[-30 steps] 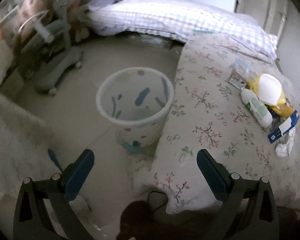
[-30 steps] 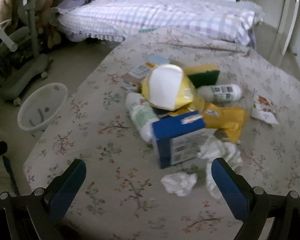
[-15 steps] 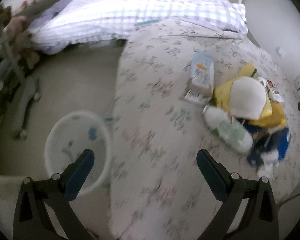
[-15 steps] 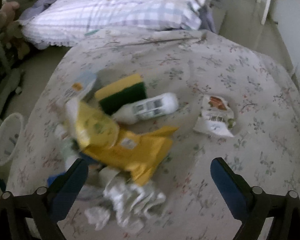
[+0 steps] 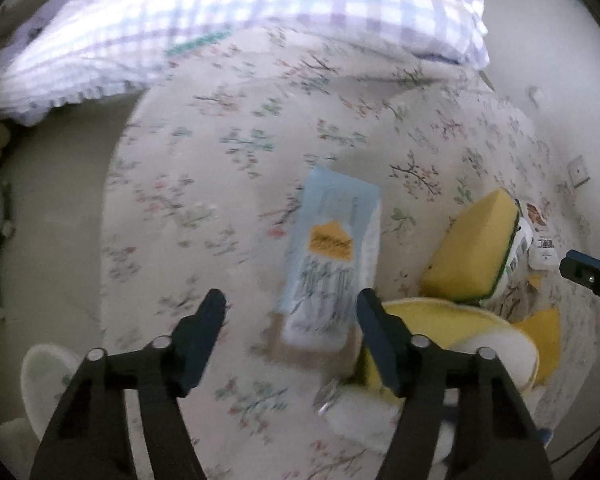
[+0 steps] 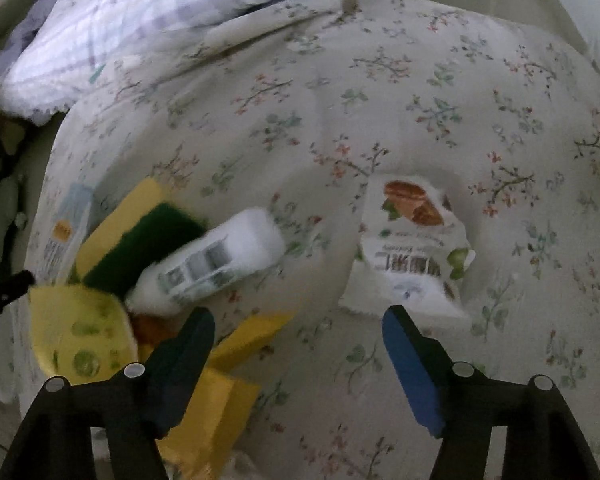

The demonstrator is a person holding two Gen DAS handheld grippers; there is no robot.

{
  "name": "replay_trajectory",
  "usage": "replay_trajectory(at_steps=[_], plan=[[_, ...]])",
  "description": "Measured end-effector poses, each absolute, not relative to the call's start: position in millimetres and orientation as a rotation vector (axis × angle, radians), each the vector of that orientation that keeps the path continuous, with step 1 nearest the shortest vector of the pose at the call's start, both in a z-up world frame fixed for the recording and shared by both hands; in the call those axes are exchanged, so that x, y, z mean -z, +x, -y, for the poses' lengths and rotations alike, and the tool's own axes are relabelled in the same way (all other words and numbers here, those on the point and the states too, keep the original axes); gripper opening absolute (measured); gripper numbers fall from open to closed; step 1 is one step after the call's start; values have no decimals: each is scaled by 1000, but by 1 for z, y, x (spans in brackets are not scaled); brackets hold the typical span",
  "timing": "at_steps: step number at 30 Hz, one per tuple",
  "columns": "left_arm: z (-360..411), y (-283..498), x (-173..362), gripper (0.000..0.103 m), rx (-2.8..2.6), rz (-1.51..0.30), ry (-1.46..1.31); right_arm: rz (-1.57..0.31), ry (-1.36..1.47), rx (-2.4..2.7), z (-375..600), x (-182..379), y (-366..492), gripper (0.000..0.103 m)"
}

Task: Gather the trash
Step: 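Reach left tool to blue milk carton while right tool reaches to pecan snack bag, then grasp the milk carton with left tool while right tool grasps the snack bag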

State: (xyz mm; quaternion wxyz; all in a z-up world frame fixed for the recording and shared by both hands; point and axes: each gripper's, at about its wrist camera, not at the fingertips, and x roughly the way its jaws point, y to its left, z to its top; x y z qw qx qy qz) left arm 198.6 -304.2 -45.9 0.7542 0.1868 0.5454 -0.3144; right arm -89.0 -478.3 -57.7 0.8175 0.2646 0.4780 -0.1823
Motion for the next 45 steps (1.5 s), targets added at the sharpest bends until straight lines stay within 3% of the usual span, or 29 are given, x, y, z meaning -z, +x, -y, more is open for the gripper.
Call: replay_trajectory(at_steps=[9, 27, 30, 32, 33, 35, 41, 45], plan=[[314, 217, 67, 68, 687, -1351, 261, -1024, 566, 402, 499, 63, -82, 71], [329, 227, 67, 68, 642, -1385, 307, -1126, 657, 525, 540, 108, -77, 70], [334, 222, 76, 68, 614, -1397, 378, -1148, 608, 555, 536, 110, -73, 55], [331, 220, 73, 50, 615, -1360, 379, -1159, 584, 565, 535, 110, -72, 40], [330, 220, 72, 40, 616, -1357, 369, -1161, 585, 564, 534, 109, -72, 38], [319, 222, 66, 40, 600, -1336, 331, -1155, 592, 561, 535, 106, -72, 28], [272, 225, 36, 39, 584, -1278, 257, -1140, 575, 561, 527, 91, -81, 18], [234, 229, 22, 39, 569, -1262, 226, -1115, 554, 539, 519, 73, -79, 18]])
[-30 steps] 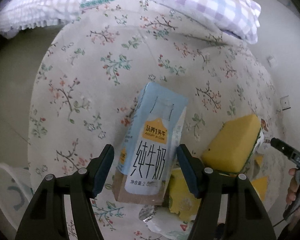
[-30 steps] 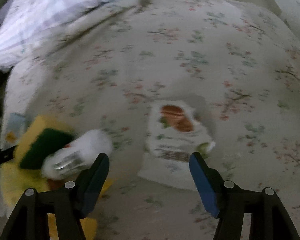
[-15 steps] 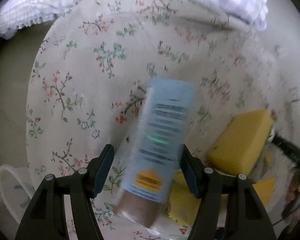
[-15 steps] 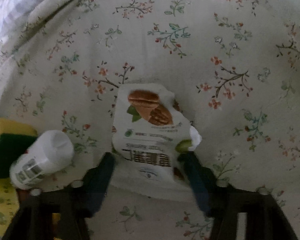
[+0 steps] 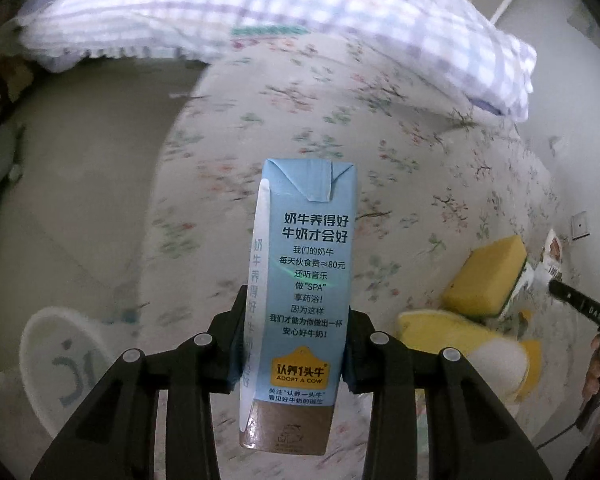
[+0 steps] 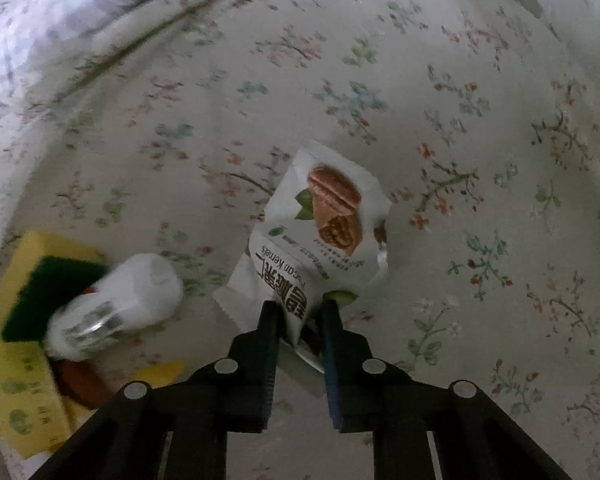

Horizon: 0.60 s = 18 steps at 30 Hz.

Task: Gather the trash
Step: 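Grasp the milk carton with left tool while right tool grasps the snack bag, then carry carton into wastebasket and open left tool while right tool carries bag over it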

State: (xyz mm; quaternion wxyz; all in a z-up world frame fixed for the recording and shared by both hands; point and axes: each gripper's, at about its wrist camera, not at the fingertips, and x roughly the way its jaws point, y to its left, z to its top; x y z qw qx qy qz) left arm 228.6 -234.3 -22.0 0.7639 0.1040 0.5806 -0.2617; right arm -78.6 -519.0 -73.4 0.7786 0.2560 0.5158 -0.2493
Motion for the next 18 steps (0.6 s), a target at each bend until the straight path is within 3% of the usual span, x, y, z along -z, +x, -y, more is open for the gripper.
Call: replay_trajectory(at_steps=[10, 18], plan=[[102, 243, 15, 39, 446, -1247, 107, -1050, 467, 449, 459, 16, -56, 17], [25, 244, 44, 40, 366, -1269, 23, -1015, 384, 286, 369, -14, -16, 17]])
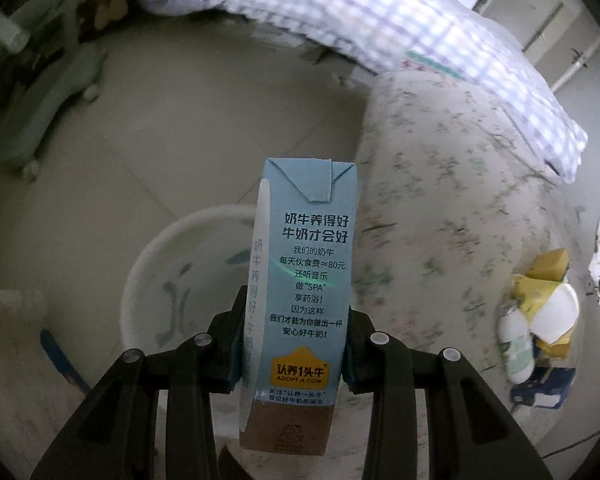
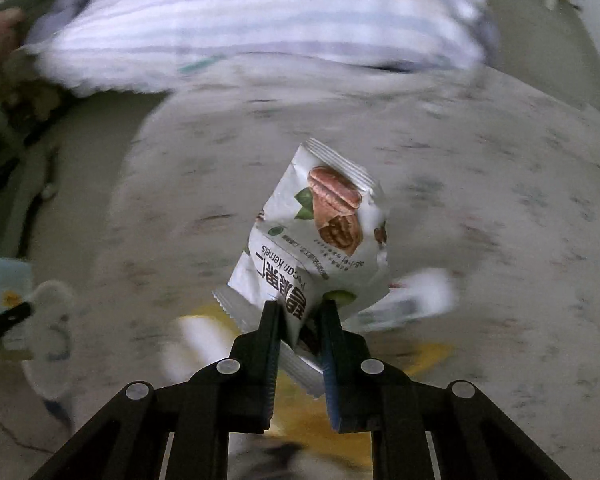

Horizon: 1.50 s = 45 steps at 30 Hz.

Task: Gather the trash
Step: 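Carry carton into wastebasket and open left tool while right tool carries bag over it, then open the right tool to drop the snack bag into the wastebasket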

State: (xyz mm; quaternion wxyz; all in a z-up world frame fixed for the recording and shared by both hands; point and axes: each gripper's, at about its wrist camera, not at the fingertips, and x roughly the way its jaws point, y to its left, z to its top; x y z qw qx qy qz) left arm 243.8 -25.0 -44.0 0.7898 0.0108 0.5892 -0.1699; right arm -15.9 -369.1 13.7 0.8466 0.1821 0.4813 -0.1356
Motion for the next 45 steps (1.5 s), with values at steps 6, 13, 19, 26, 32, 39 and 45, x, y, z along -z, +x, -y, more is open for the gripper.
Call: replay_trajectory(at_steps=[6, 13, 19, 26, 32, 39, 45], plan=[[-9, 245, 73, 40, 345, -1293, -42, -1028, 340, 128, 284, -14, 20, 17], [-30, 241, 89, 40, 357, -1278, -109, -1095, 326, -2, 209, 17, 55, 17], [-39, 242, 101, 40, 356, -1258, -136, -1147, 317, -49, 173, 49, 73, 17], [-48, 241, 108, 72, 316, -1277, -146, -1190, 304, -73, 158, 72, 88, 17], [-64, 225, 88, 84, 271, -1187, -164, -1201, 275, -97, 141, 83, 98, 18], [-80, 201, 70, 87, 258, -1131, -172, -1202, 250, -128, 128, 89, 101, 18], [-101, 181, 65, 87, 210, -1130, -153, -1210, 215, -152, 108, 91, 111, 20]])
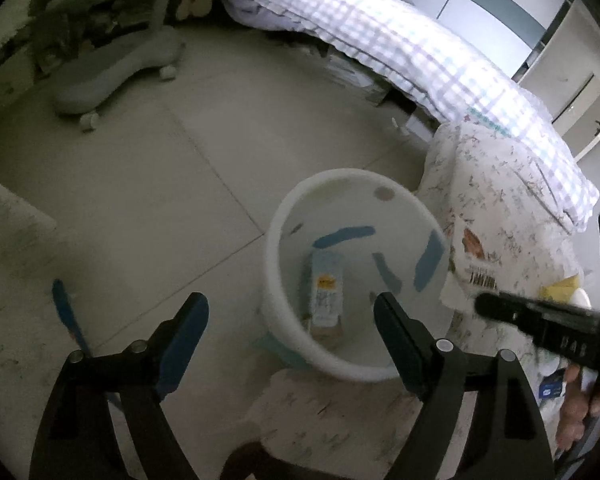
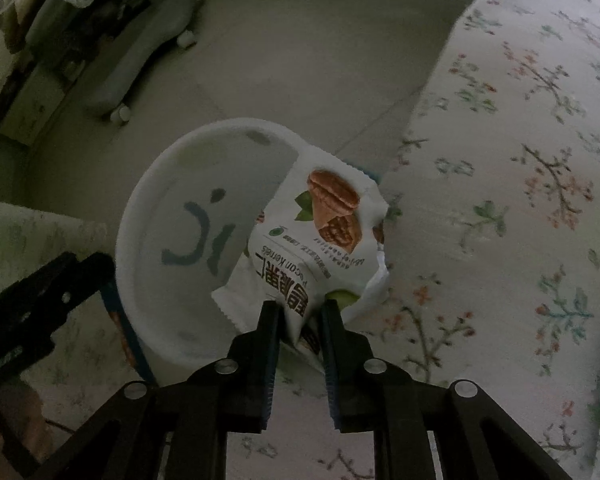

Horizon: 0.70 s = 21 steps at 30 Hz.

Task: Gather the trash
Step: 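Open the right tool to drop the snack bag into the wastebasket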

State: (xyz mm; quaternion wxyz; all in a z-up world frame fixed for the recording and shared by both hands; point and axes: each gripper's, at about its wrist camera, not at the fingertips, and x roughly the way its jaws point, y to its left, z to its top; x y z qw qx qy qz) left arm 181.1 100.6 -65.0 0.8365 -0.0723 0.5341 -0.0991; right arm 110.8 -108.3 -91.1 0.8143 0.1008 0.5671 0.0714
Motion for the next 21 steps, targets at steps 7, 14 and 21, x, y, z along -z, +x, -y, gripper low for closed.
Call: replay_trajectory(at_steps=[7, 14, 21], plan=[[-113, 169, 70, 87, 183, -1136, -125, -1198, 150, -170, 85, 85, 117, 24], [-113, 162, 70, 88, 184, -1144, -109, -1145, 108, -172, 78, 68, 108, 71], [-99, 152, 59, 91, 213, -1138, -88, -1122, 108, -142, 91, 49, 85, 71]])
